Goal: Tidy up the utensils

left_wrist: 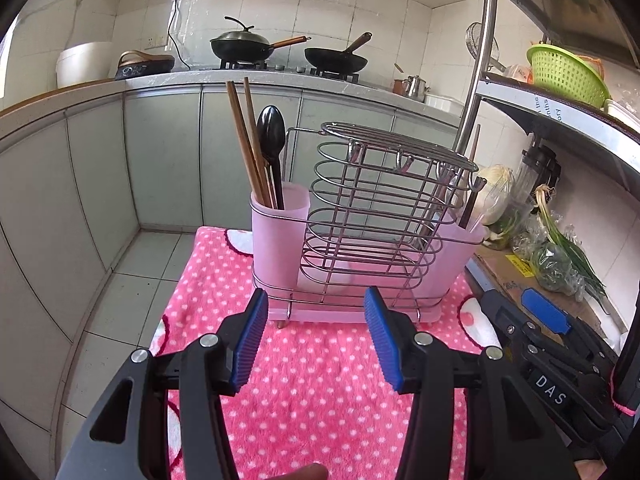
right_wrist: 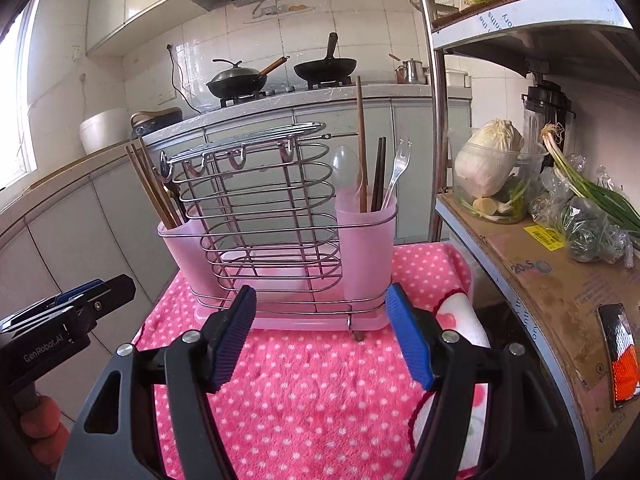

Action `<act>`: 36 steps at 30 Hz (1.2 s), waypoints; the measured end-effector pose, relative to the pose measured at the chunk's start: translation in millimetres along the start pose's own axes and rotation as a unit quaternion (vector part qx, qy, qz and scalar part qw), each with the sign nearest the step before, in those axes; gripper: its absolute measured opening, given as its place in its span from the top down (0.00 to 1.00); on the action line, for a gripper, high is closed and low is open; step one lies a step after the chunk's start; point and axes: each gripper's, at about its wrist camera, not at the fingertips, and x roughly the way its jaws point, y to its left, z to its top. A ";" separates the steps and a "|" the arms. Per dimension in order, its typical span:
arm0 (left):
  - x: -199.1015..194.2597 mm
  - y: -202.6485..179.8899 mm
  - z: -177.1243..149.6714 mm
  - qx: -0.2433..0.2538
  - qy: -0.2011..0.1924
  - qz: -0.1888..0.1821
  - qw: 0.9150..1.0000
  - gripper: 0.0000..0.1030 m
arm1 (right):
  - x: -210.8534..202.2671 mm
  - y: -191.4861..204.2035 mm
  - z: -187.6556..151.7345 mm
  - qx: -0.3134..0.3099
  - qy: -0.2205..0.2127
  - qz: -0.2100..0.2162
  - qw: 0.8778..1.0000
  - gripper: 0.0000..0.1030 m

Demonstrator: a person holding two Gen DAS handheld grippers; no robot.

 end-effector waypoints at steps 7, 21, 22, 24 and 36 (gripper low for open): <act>-0.9 1.8 0.3 -0.003 0.002 0.003 1.000 0.52 | -0.3 3.9 -0.3 -0.007 -0.004 -0.008 1.000 0.34; 6.7 4.3 0.3 0.001 0.011 0.004 1.000 0.52 | 8.3 4.4 0.7 -0.011 0.006 -0.010 1.000 0.34; 7.6 4.5 0.5 0.002 0.011 0.003 1.000 0.52 | 8.3 4.4 0.4 -0.012 0.006 -0.011 1.000 0.34; 8.1 3.4 0.7 0.004 0.012 0.002 1.000 0.52 | 9.3 3.1 0.2 -0.011 0.007 -0.010 1.000 0.34; 10.8 0.2 -1.2 0.011 0.014 0.000 1.000 0.52 | 12.4 0.0 -2.5 -0.007 0.010 -0.009 1.000 0.34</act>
